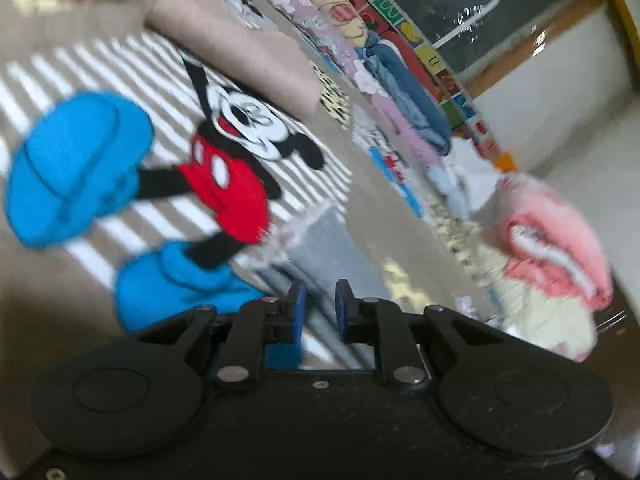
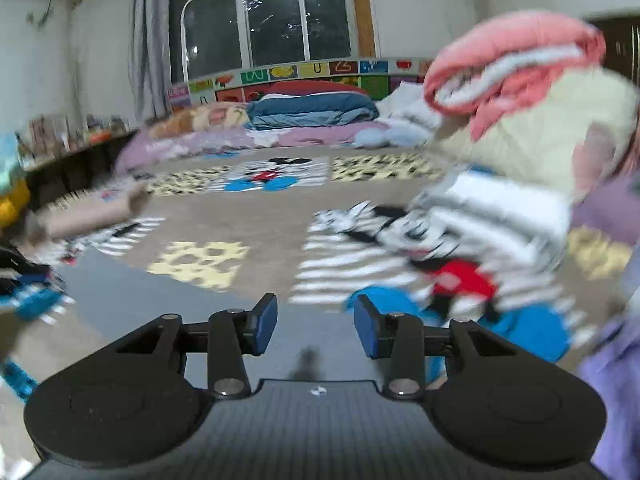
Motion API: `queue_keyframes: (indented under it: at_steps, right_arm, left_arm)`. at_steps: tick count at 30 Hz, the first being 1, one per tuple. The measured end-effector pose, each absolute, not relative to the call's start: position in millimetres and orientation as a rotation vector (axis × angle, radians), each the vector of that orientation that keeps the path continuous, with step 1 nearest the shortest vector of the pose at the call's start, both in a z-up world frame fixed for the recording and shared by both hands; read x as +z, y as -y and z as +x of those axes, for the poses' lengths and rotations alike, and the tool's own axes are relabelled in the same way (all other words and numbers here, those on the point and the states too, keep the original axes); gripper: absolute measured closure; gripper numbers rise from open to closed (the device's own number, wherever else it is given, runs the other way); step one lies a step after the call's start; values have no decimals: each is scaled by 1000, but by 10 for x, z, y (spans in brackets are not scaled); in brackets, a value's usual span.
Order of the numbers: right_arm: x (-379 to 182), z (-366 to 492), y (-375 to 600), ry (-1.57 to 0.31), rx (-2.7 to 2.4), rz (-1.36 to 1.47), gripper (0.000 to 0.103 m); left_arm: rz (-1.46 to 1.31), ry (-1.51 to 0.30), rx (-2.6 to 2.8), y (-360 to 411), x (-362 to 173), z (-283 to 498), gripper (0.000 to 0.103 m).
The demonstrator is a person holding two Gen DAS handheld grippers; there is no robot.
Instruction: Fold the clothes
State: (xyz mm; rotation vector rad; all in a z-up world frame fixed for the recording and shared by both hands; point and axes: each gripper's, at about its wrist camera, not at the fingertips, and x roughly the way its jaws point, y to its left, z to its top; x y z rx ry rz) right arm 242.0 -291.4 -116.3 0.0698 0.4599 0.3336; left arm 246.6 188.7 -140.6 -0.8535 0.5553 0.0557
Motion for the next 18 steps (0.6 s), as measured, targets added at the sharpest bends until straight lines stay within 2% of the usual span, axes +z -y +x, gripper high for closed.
queue_keyframes:
  at_steps: [6,12,16,18]
  right_arm:
    - [-1516,2324,2844,-471,375,141,61]
    - [-1512,2336,2895,-443,382,181,60]
    - [-1618,2459,3007,-507,390,273,60]
    - [-1629,2482,3036,-513,396,290,61]
  left_arm:
    - [-895,-547,59,-1801,-1413,2542,90]
    - [-924,-545,78,-1720,-1439,2627,90]
    - [-900,-583,141,-1682,-1514,2673,89]
    - [-835,-576,166,-1628,-1471,2642,102]
